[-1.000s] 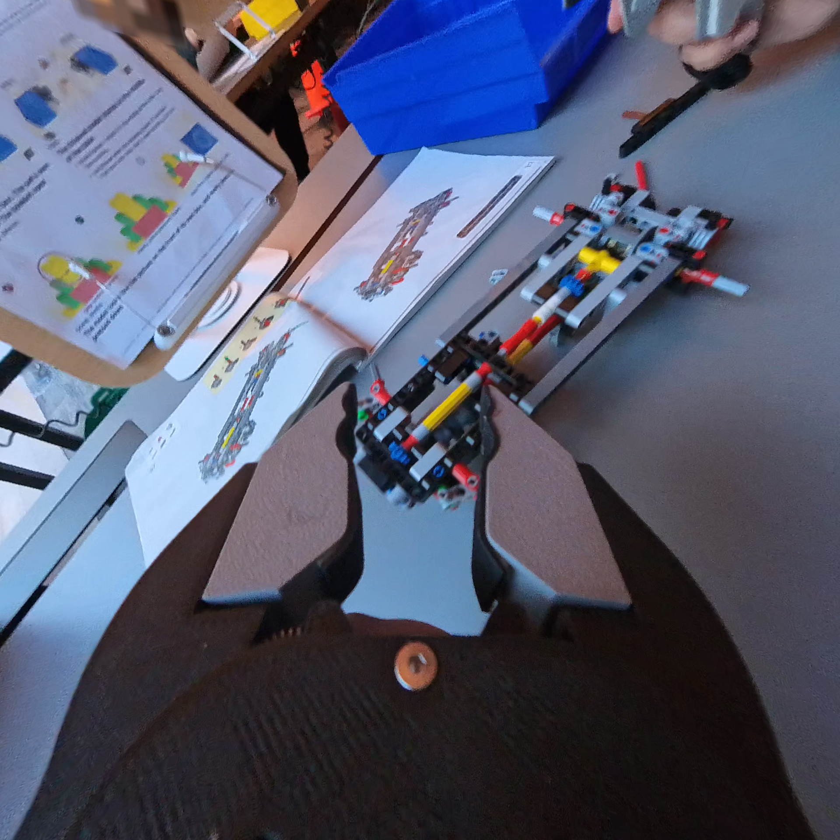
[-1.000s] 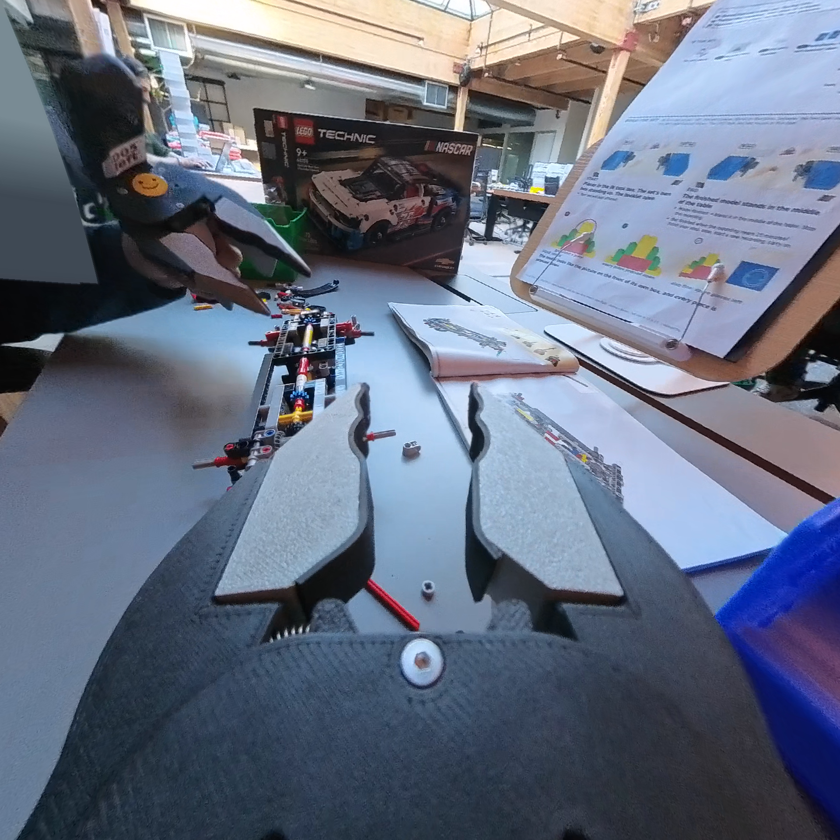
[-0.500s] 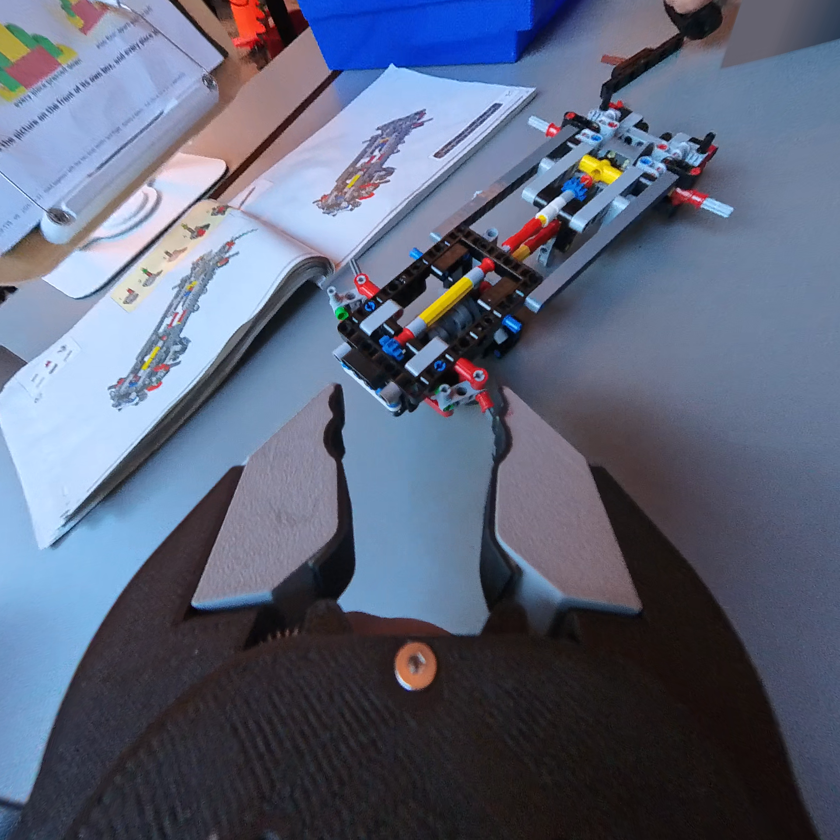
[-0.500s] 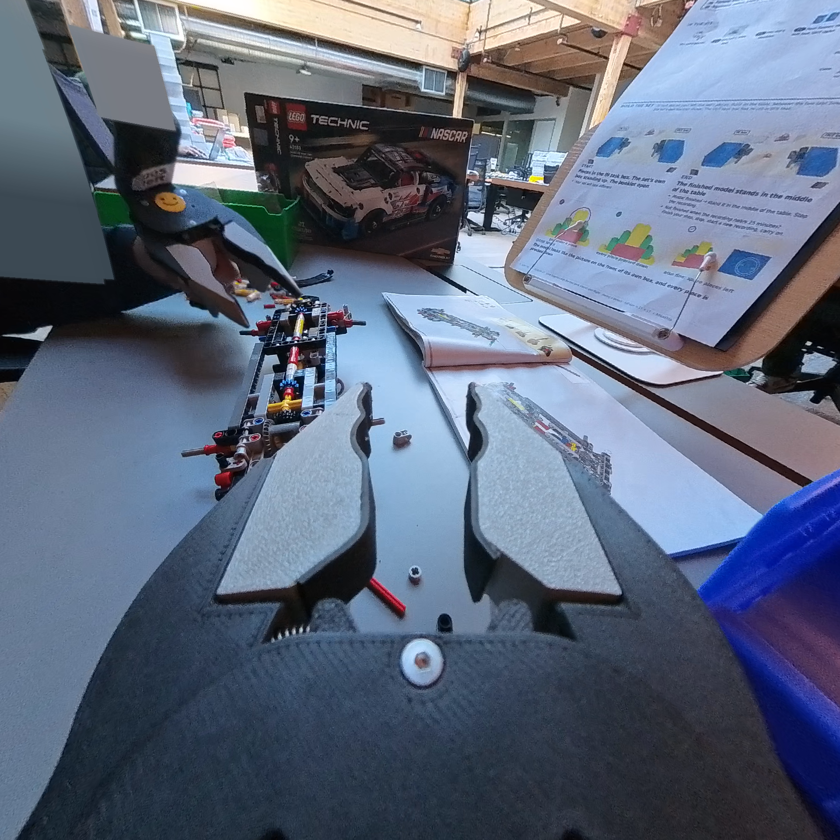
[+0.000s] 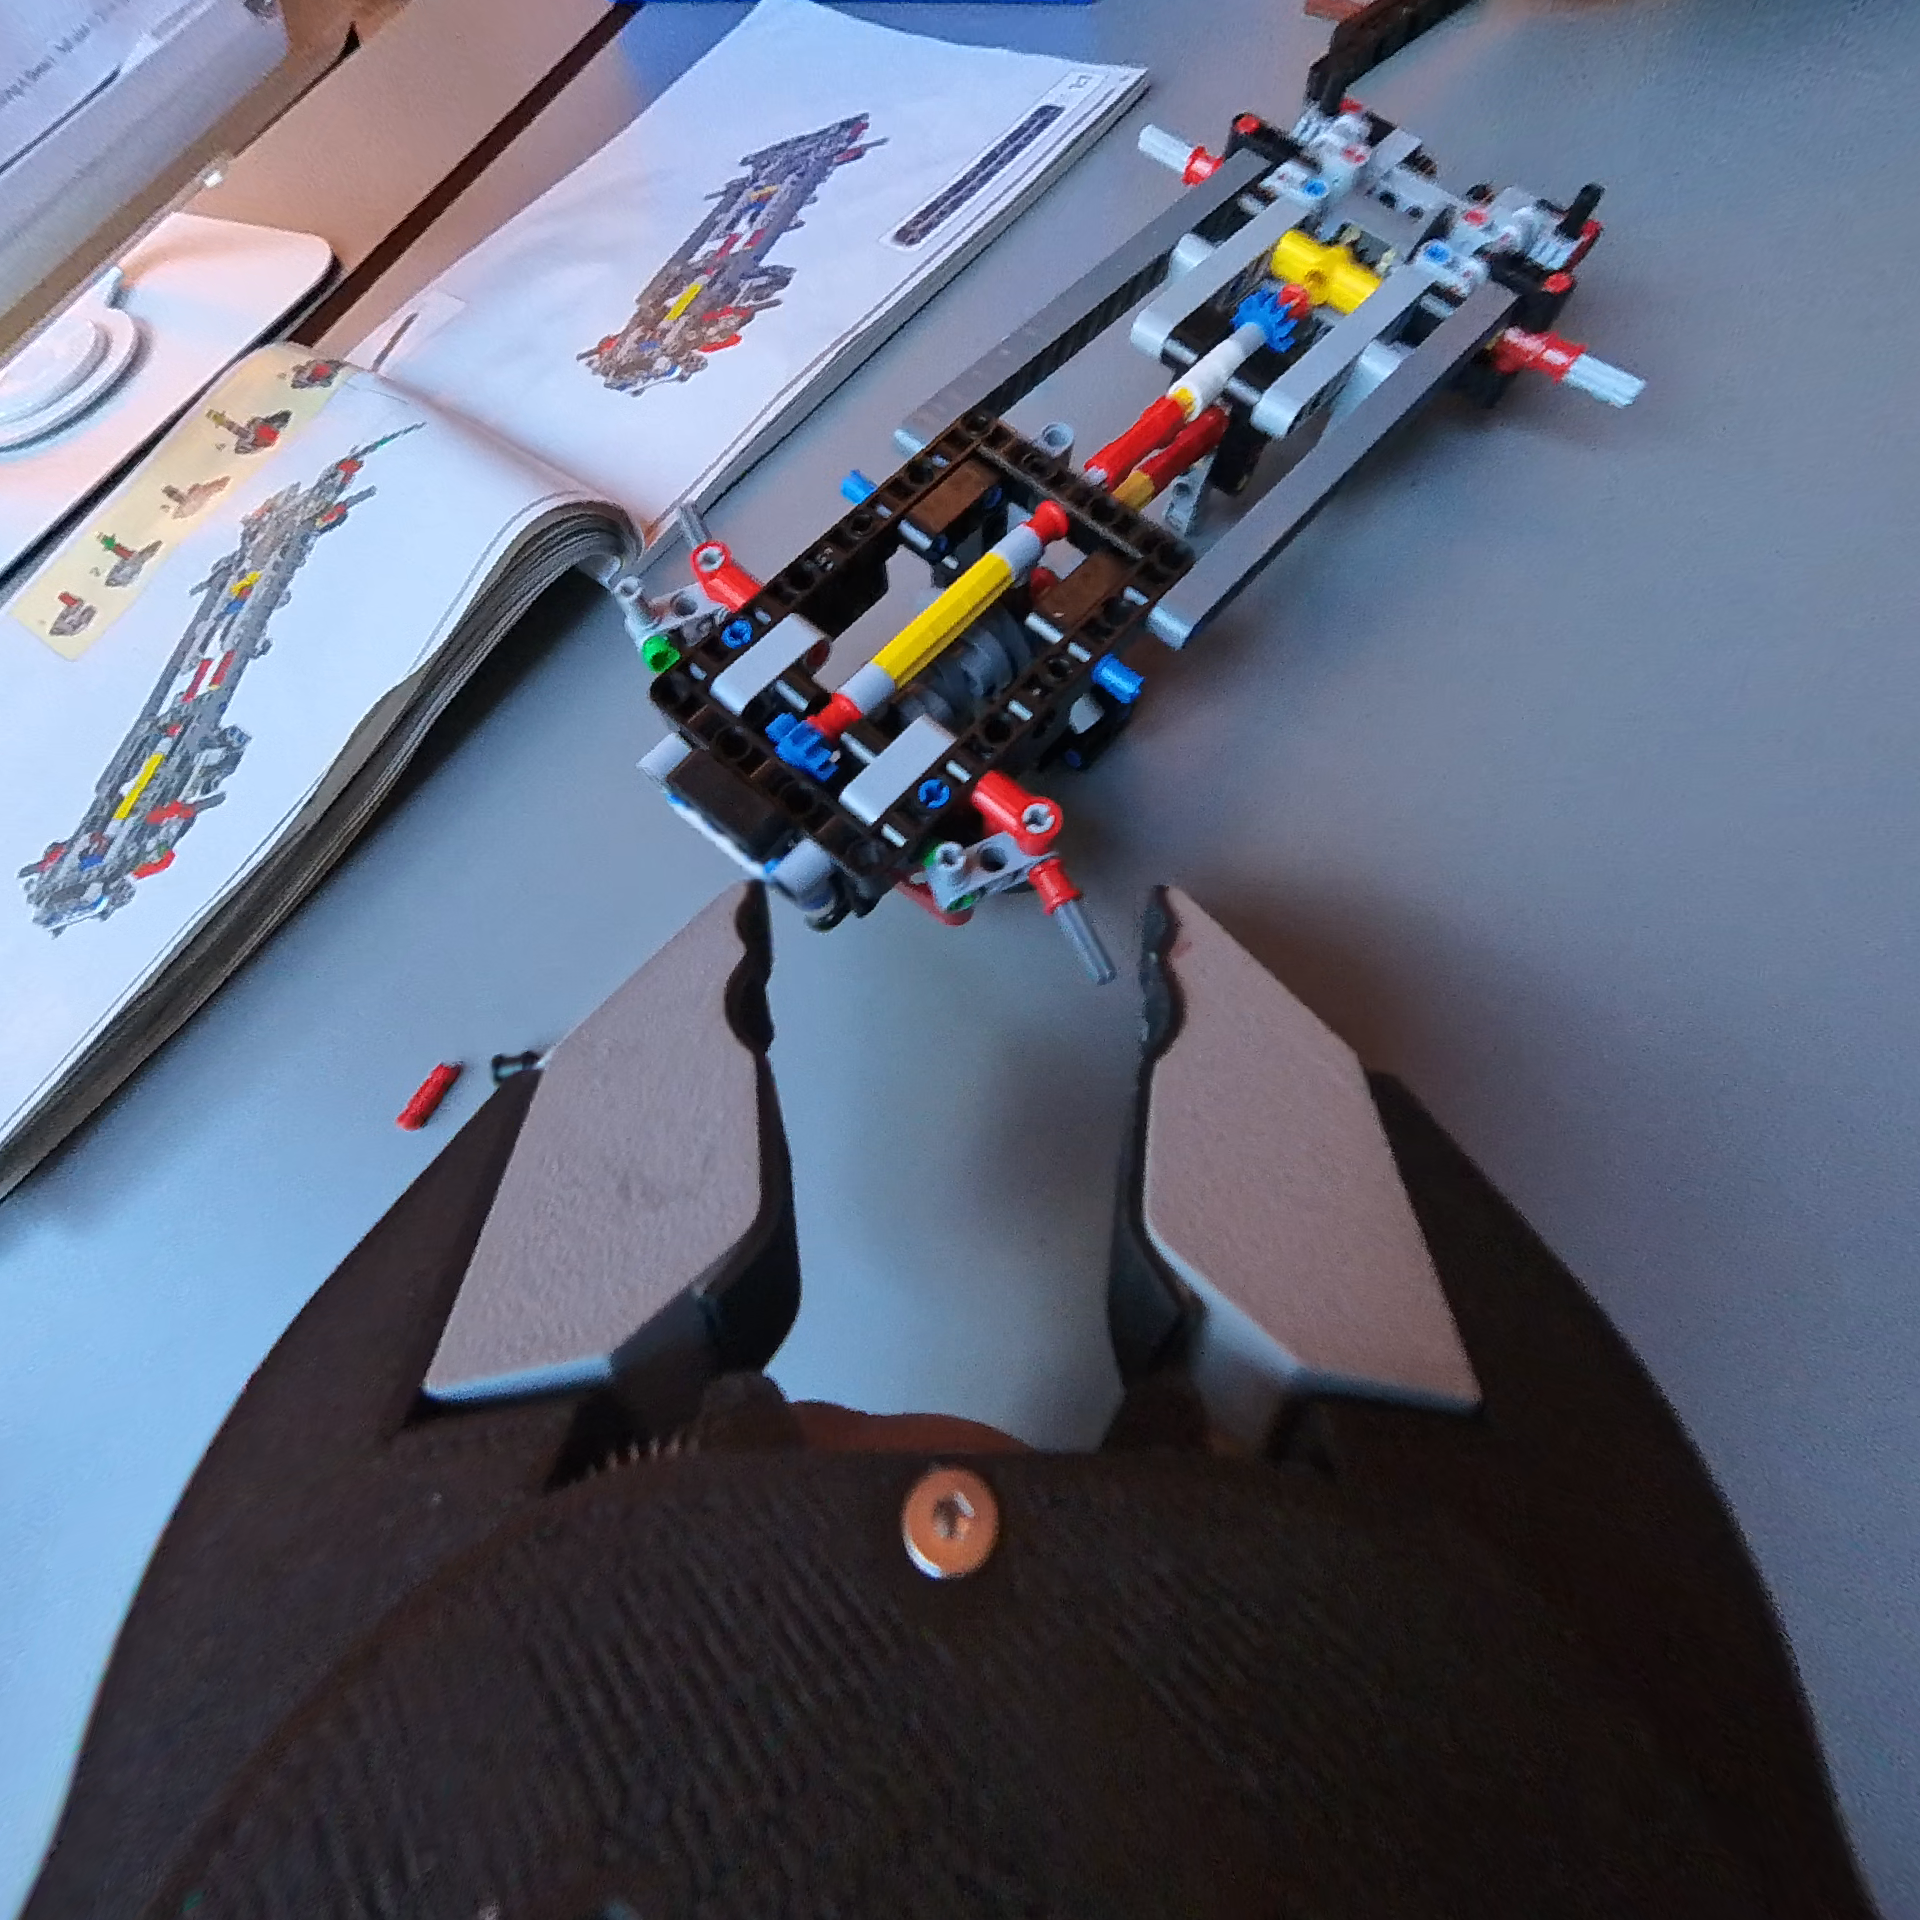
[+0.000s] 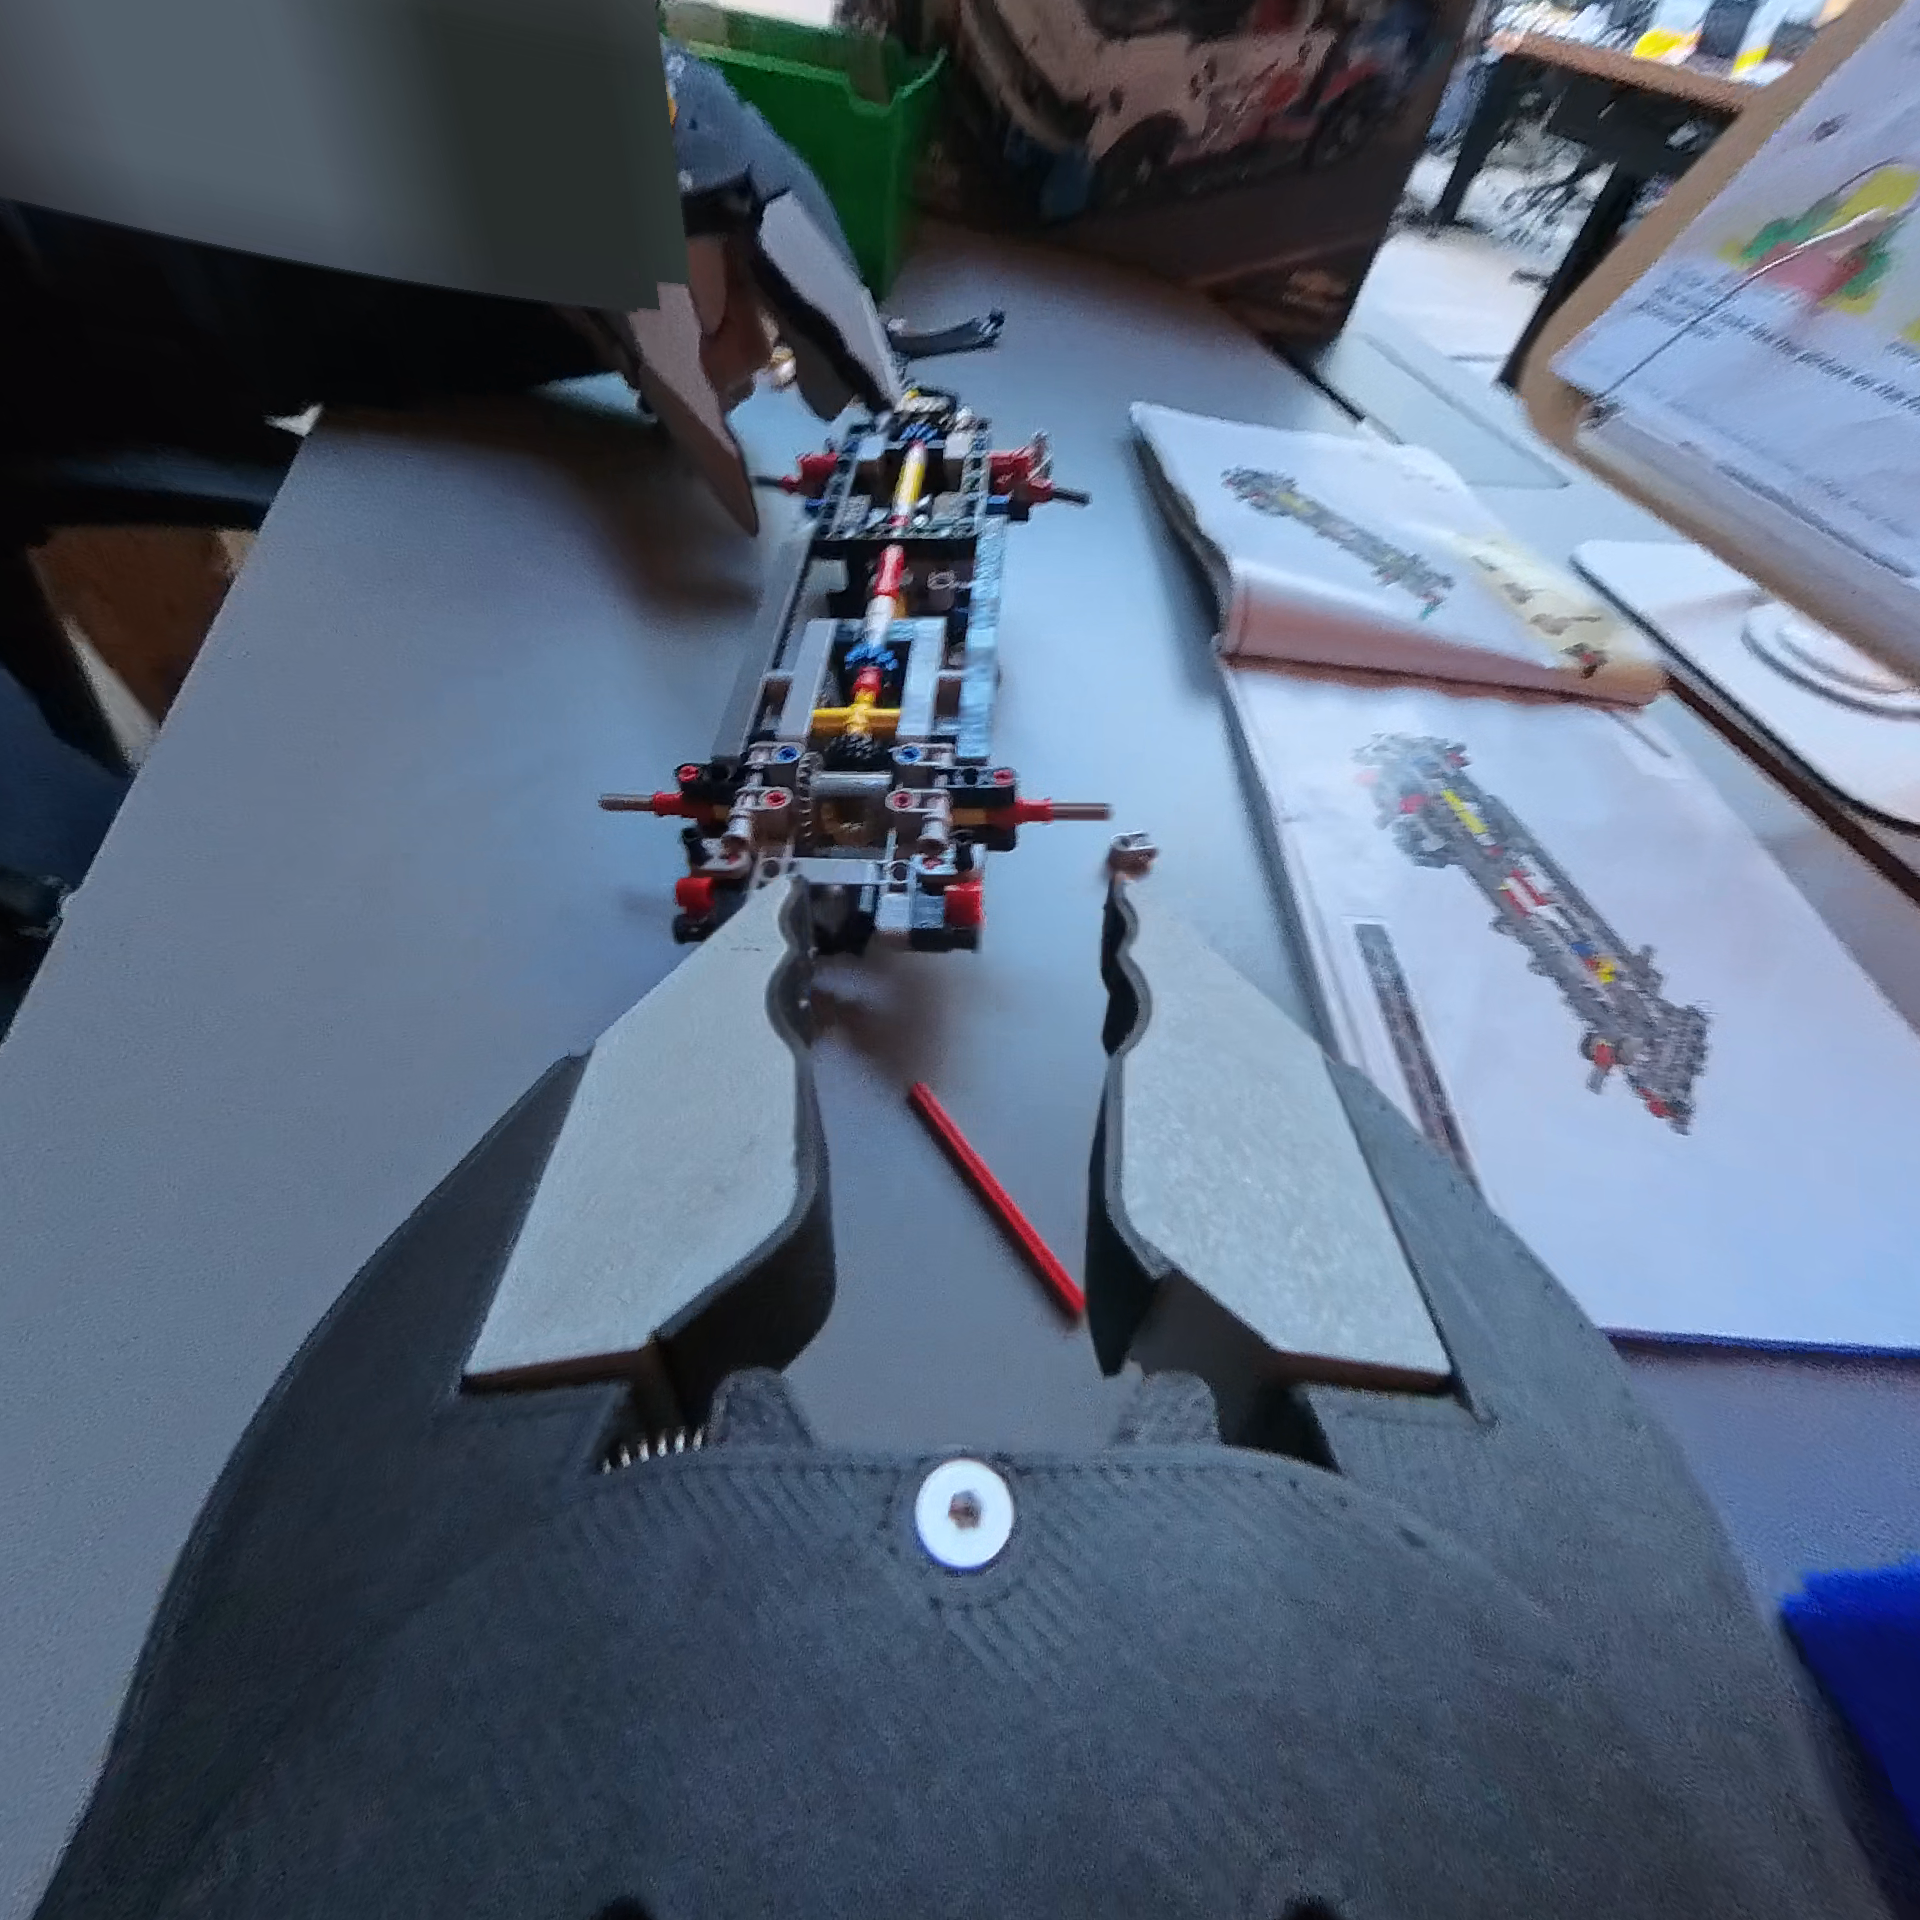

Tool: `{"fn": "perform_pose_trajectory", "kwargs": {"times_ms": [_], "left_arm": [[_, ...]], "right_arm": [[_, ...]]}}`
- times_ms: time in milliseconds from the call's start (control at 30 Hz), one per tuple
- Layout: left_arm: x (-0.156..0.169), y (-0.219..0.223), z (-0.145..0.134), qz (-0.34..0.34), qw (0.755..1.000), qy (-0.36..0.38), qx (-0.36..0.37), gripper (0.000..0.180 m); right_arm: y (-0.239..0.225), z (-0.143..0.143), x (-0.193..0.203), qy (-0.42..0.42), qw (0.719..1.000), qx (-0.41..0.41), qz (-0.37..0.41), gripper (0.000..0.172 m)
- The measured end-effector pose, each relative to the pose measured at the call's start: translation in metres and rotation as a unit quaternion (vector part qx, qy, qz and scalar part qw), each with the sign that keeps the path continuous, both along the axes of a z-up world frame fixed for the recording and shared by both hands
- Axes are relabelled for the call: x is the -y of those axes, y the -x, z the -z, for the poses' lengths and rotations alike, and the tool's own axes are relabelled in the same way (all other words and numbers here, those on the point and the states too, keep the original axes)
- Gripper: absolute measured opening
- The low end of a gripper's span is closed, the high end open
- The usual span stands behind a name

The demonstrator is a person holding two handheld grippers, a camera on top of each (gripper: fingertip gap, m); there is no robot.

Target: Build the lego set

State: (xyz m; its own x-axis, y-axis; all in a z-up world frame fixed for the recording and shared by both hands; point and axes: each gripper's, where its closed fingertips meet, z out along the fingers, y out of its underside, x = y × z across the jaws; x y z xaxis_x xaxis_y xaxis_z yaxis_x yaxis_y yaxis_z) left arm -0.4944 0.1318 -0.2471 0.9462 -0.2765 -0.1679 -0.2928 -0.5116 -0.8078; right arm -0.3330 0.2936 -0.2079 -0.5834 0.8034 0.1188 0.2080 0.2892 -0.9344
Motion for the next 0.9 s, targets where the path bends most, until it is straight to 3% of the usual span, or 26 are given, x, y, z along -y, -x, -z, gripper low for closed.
{"fn": "perform_pose_trajectory", "kwargs": {"times_ms": [67,167,267,300,433,567,700,833,900], "left_arm": [[-0.001,-0.007,0.0,0.004,1.0,0.002,0.009,0.08],[0.005,-0.022,0.002,0.025,1.0,0.012,0.006,0.077],[0.031,-0.065,-0.003,0.118,0.992,0.022,0.04,0.034],[0.037,-0.073,-0.007,0.13,0.99,0.017,0.043,0.035],[0.047,-0.064,-0.007,0.083,0.996,0.025,0.025,0.059],[0.045,-0.057,-0.007,0.02,0.999,0.023,0.039,0.074],[0.048,-0.07,0.001,-0.002,0.999,0.043,0.011,0.08],[0.052,-0.086,0.007,0.005,0.999,0.043,0.018,0.078],[0.05,-0.085,0.008,-0.005,0.999,0.035,0.022,0.078]], "right_arm": [[-0.002,0.008,0.009,-0.014,0.999,0.025,-0.014,0.057],[-0.003,0.02,0.011,-0.05,0.998,0.046,-0.01,0.064],[0.007,0.018,-0.01,-0.077,0.995,0.026,0.05,0.06],[0.007,0.015,-0.014,-0.068,0.996,0.021,0.057,0.061],[0.006,0.005,-0.024,-0.006,0.998,0.021,0.061,0.059],[0.006,0.016,-0.023,0.013,0.997,0.054,0.055,0.059],[0.006,0.014,-0.016,0.04,0.996,0.063,0.041,0.058],[-0.009,0.011,0.013,0.068,0.993,0.09,-0.029,0.037],[-0.014,0.011,0.028,0.08,0.99,0.103,-0.049,0.04]]}}
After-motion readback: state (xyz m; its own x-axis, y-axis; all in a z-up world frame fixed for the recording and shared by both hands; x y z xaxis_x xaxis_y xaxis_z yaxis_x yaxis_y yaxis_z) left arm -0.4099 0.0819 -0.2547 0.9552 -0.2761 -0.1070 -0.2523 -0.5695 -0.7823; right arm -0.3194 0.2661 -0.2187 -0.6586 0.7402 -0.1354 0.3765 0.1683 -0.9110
